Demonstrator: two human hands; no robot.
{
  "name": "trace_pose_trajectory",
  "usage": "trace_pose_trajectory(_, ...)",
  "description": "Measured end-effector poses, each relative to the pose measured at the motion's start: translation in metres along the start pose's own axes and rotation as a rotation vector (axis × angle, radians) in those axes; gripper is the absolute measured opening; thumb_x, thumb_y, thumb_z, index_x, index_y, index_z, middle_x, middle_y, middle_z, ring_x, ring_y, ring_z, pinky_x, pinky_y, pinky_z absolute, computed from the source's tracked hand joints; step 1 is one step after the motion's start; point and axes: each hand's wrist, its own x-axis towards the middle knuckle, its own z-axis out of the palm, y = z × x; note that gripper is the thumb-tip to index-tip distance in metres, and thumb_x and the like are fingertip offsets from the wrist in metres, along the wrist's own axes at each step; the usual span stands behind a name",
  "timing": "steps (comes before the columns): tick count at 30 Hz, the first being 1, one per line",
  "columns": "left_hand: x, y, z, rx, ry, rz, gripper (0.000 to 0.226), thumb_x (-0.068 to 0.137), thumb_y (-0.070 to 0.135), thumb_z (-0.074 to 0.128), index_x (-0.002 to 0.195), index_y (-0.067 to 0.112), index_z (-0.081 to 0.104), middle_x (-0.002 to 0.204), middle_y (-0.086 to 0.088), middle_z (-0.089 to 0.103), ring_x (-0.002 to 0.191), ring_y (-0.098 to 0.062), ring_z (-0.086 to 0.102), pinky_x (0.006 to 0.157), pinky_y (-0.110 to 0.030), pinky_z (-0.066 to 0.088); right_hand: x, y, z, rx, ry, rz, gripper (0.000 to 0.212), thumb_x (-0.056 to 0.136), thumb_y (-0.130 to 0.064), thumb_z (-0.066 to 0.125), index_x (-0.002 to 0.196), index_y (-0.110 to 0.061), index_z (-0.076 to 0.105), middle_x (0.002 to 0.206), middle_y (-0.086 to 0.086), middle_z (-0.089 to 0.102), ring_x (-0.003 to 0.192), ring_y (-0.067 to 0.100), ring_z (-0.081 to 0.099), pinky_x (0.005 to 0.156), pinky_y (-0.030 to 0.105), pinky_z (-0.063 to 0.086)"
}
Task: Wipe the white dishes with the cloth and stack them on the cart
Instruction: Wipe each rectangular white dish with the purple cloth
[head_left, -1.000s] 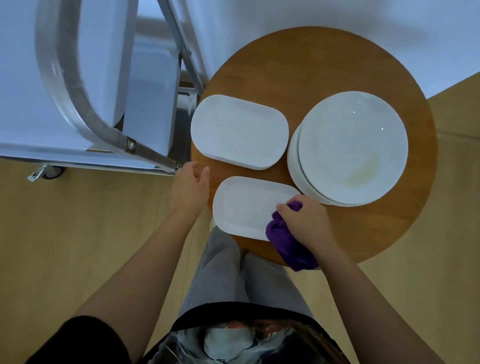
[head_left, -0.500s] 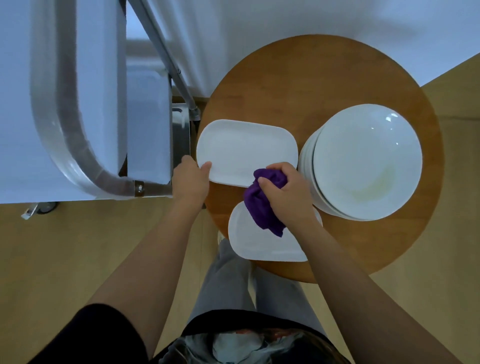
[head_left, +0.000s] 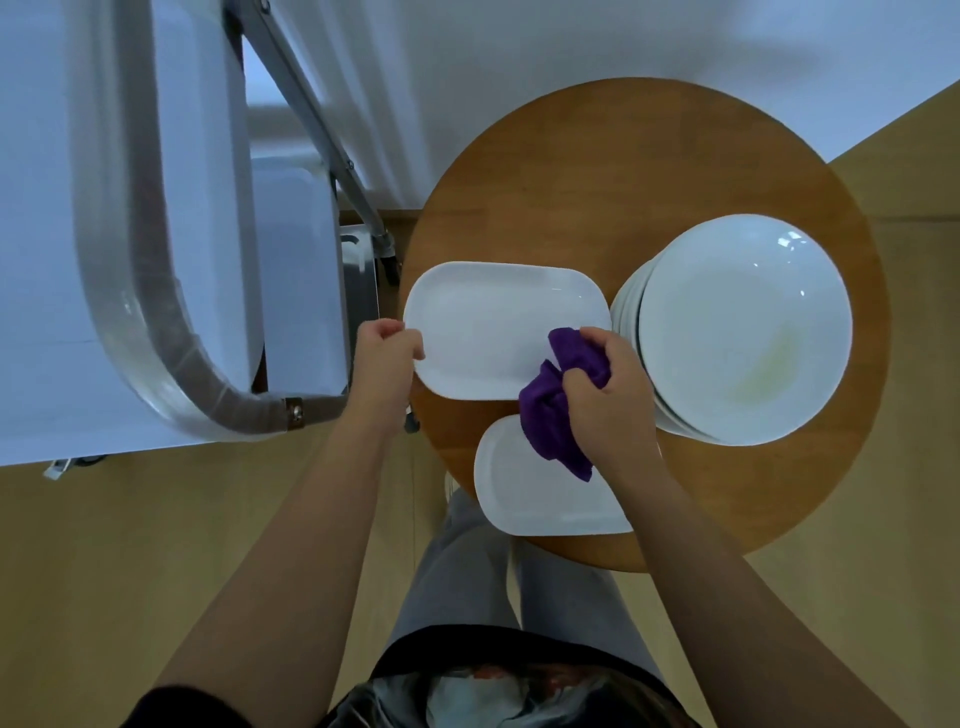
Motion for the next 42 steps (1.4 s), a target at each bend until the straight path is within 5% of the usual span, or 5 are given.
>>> trace_pose_trajectory(14,-0.056,-0.003,-0.016,-0.307,-0.006,-0.162,0.034,0.089,0.068,0.031,0.086,0.044,0.055,0.089,0.009,0.066,0.087,-0.022,0.064,0.051,-0.034,0.057,-0.033,-0.018,-0.023,0.502,0.218,-0.01,0.058,0.084,-0.014,0.053,0.138,-0.029,0.038,0.135,-0.01,0.044,0.12,0.019,0.047,0.087,0.031,0.055)
trace_pose_trajectory(20,-0.104,0.001,-0.024,-0.102,-0.098,-0.044,0.045,0.063,0.08,0.026,0.077,0.049,0.055,0.064,0.02,0.067,0.067,-0.008,0.068,0.041,-0.023,0.051,-0.022,-0.039,-0.052,-0.011,-0.502,-0.346,0.079,0.078,-0.041,0.053,0.142,-0.049,0.008,0.14,-0.036,0.022,0.13,-0.002,0.028,0.102,0.029,0.039)
trace_pose_trajectory(27,-0.139,0.0,-0.024,-0.101,-0.204,0.022,0.038,0.058,0.08,0.033,0.059,0.058,0.064,0.068,0.024,0.069,0.081,-0.009,0.066,0.057,-0.026,0.051,-0.023,-0.023,-0.101,-0.563,-0.443,-0.382,0.113,0.043,-0.086,0.057,0.14,-0.045,0.016,0.137,-0.022,0.033,0.117,0.004,0.038,0.088,0.026,0.045)
trace_pose_trajectory(32,-0.151,0.001,-0.004,0.018,-0.401,0.132,0.049,0.066,0.078,0.029,0.077,0.052,0.069,0.084,0.013,0.072,0.084,-0.011,0.069,0.061,-0.026,0.055,-0.04,-0.023,-0.099,-0.584,-0.49,-0.516,0.079,0.045,-0.089,0.046,0.105,-0.037,0.042,0.085,-0.026,0.049,0.076,0.001,0.053,0.061,0.015,0.046)
trace_pose_trajectory(42,-0.175,-0.009,0.03,0.028,-0.438,0.187,0.061,0.074,0.071,0.026,0.077,0.033,0.073,0.075,0.0,0.073,0.074,-0.009,0.07,0.058,-0.018,0.054,-0.026,-0.051,-0.084,-0.565,-0.846,-0.51,0.038,0.066,-0.055,0.075,0.084,-0.032,0.052,0.081,-0.013,0.06,0.075,0.005,0.058,0.058,0.017,0.043)
